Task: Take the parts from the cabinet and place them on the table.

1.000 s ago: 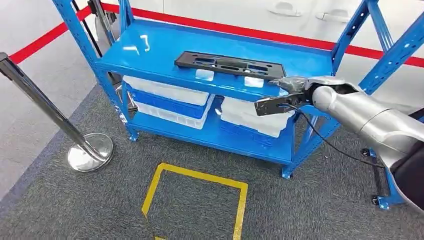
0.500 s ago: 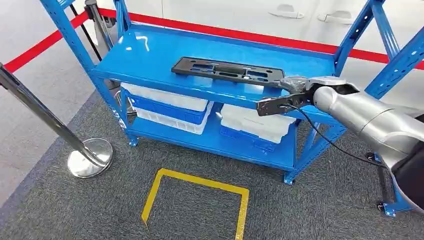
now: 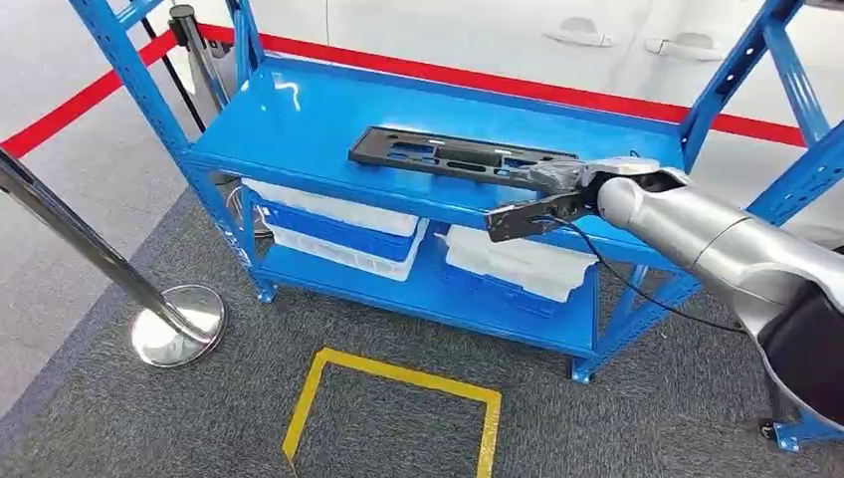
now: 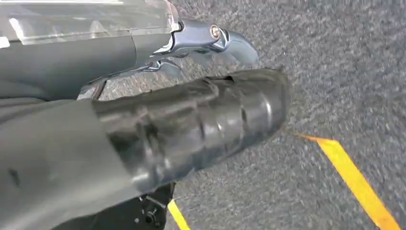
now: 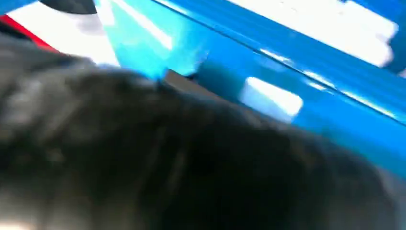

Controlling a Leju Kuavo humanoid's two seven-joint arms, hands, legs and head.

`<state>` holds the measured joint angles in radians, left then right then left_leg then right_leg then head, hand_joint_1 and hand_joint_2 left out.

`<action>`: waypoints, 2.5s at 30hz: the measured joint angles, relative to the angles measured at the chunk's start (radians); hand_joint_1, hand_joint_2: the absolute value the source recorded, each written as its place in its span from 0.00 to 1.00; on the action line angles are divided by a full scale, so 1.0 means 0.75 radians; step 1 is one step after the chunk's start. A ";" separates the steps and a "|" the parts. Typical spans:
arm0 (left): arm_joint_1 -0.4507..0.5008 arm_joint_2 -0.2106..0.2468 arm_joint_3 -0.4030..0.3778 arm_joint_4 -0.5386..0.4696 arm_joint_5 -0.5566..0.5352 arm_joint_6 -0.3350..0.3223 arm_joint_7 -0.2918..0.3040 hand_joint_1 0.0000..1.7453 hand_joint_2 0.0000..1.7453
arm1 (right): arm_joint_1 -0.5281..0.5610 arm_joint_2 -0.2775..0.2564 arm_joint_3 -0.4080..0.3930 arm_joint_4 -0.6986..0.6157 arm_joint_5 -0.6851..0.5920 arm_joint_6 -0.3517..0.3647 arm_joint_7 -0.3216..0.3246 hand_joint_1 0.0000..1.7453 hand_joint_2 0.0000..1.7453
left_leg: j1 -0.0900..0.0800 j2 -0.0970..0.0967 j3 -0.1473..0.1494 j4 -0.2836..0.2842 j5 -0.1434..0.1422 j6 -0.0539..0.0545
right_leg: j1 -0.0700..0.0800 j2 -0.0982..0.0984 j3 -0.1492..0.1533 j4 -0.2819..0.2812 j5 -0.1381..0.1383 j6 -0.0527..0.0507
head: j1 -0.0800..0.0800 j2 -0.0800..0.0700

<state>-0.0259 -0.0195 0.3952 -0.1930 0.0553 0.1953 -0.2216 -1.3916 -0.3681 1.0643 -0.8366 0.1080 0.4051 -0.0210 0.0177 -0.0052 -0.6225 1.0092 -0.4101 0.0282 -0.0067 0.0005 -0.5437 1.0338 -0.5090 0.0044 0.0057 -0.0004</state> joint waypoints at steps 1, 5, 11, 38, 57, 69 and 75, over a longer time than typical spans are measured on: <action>0.001 0.001 0.002 0.000 -0.002 0.000 0.000 0.00 0.00 | -0.004 0.000 0.000 0.000 -0.001 -0.001 0.000 0.00 0.00 | 0.000 0.000 0.009 -0.004 -0.006 0.010 | -0.001 0.000 -0.033 0.071 -0.030 0.004 | 0.001 0.001; 0.002 0.001 0.007 0.000 -0.005 0.000 0.001 0.00 0.00 | 0.014 0.001 0.014 0.003 -0.006 -0.002 -0.001 0.00 0.00 | 0.000 -0.005 0.040 -0.002 -0.038 0.017 | -0.008 0.000 -0.266 0.412 -0.103 0.019 | 0.000 0.001; 0.000 -0.002 0.014 0.000 -0.009 -0.001 -0.002 0.00 0.00 | 0.005 0.002 0.026 0.008 -0.009 -0.005 -0.003 0.00 0.00 | -0.004 -0.008 0.104 0.002 -0.096 -0.008 | 0.010 0.000 -0.127 0.010 0.151 -0.017 | 0.004 0.001; 0.005 -0.003 0.033 0.000 -0.023 0.000 -0.004 0.00 0.00 | 0.028 0.020 0.076 0.016 -0.006 -0.046 -0.004 0.00 0.00 | -0.005 -0.003 0.069 0.001 -0.060 0.014 | -0.010 0.001 -0.238 0.260 0.053 0.009 | 0.000 0.000; 0.001 -0.004 0.063 0.000 -0.076 0.004 -0.007 0.00 0.00 | 0.183 0.003 0.080 0.061 0.026 -0.121 -0.098 0.00 0.00 | -0.019 0.001 -0.022 0.014 0.008 -0.013 | 0.013 0.008 -0.027 -0.004 0.038 -0.044 | 0.000 0.001; 0.003 -0.008 0.079 0.000 -0.094 -0.006 -0.008 0.00 0.00 | 0.219 -0.012 0.077 0.072 0.080 -0.118 -0.108 1.00 1.00 | 0.003 0.002 0.053 0.005 -0.044 0.016 | -0.031 0.003 -0.208 0.216 0.056 0.041 | 0.001 0.000; -0.002 -0.004 0.101 0.000 -0.094 -0.009 -0.004 0.00 0.00 | 0.213 -0.015 0.073 0.074 0.091 -0.115 -0.126 0.95 1.00 | -0.006 -0.004 0.052 0.040 -0.082 -0.003 | -0.032 0.009 -0.117 0.028 0.097 0.027 | 0.001 0.000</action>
<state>-0.0275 -0.0221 0.4711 -0.1930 -0.0149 0.1888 -0.2247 -1.2321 -0.3796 1.1189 -0.7813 0.1759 0.3185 -0.1152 0.0135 -0.0079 -0.5835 1.0390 -0.4715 0.0260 -0.0304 0.0070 -0.6316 1.0545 -0.4361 0.0247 0.0065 -0.0004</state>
